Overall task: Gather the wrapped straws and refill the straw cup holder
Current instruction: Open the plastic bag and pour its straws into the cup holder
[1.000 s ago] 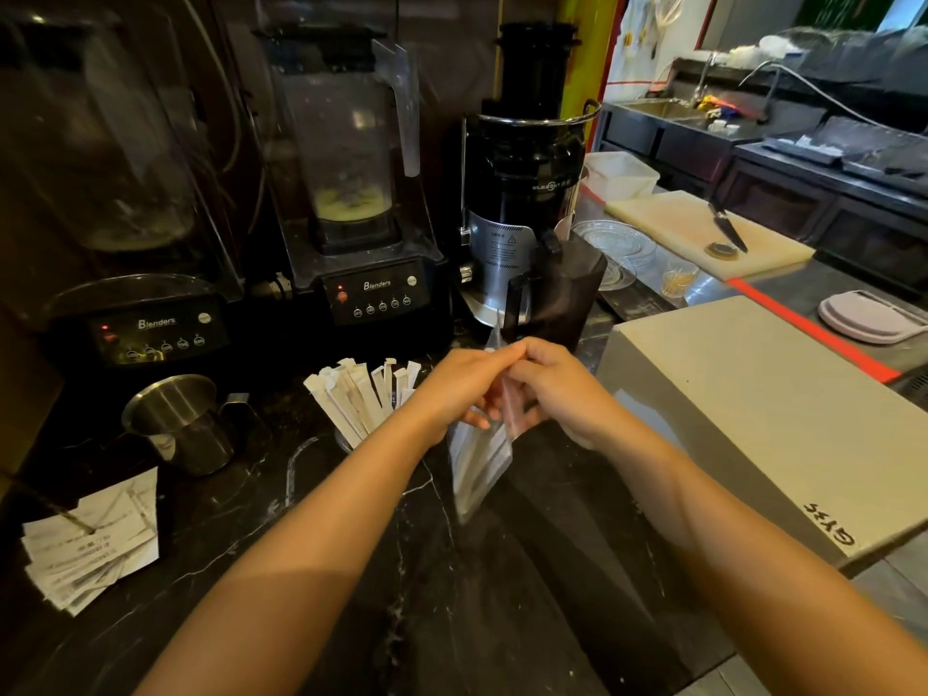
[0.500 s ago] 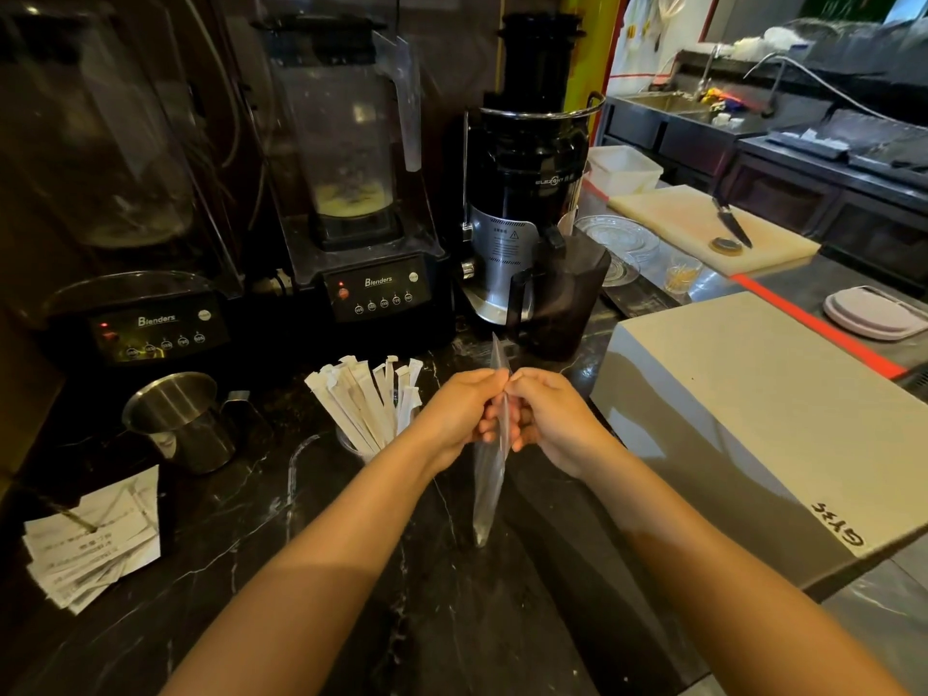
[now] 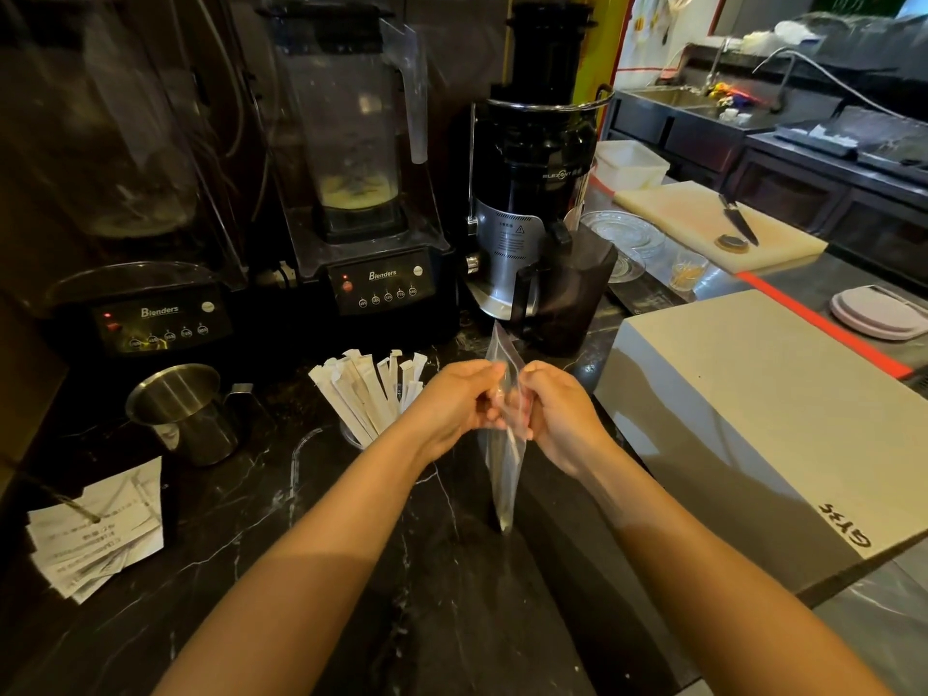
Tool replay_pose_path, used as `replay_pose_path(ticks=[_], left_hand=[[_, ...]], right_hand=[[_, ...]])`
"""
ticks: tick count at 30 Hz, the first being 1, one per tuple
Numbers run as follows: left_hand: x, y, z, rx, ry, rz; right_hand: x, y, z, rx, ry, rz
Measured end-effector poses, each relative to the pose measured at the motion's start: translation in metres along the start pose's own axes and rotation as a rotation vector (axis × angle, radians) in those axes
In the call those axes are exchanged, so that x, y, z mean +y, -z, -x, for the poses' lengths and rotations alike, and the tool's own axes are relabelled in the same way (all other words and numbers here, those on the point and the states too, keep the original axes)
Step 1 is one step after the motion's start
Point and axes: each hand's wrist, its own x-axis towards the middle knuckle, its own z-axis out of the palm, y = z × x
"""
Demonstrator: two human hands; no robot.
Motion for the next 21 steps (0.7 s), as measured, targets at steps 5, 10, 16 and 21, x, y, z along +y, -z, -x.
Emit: replay_pose_path(ticks=[5,10,16,21], left_hand=[[0.011,0.008,0.006,0.121,-0.076,-0.265],[0.020,0.018,0.000,0.224,-0.079,-0.411],[0.026,0.022,-0.009,0.345,-0.082,-0.524],[0.036,0.021,-0.012,0.293,-0.100,-0.543]], right_hand=[[-0.017,0.011,0.001,0.038,0.032,0.389],[-0.042,0.029,0.007,0.075,0.017,0.733],[-0.055,0.054,0.014,0.181,-0.046,0.824],[-0.057,0.060,0.020,0.193,-0.101,0.881]])
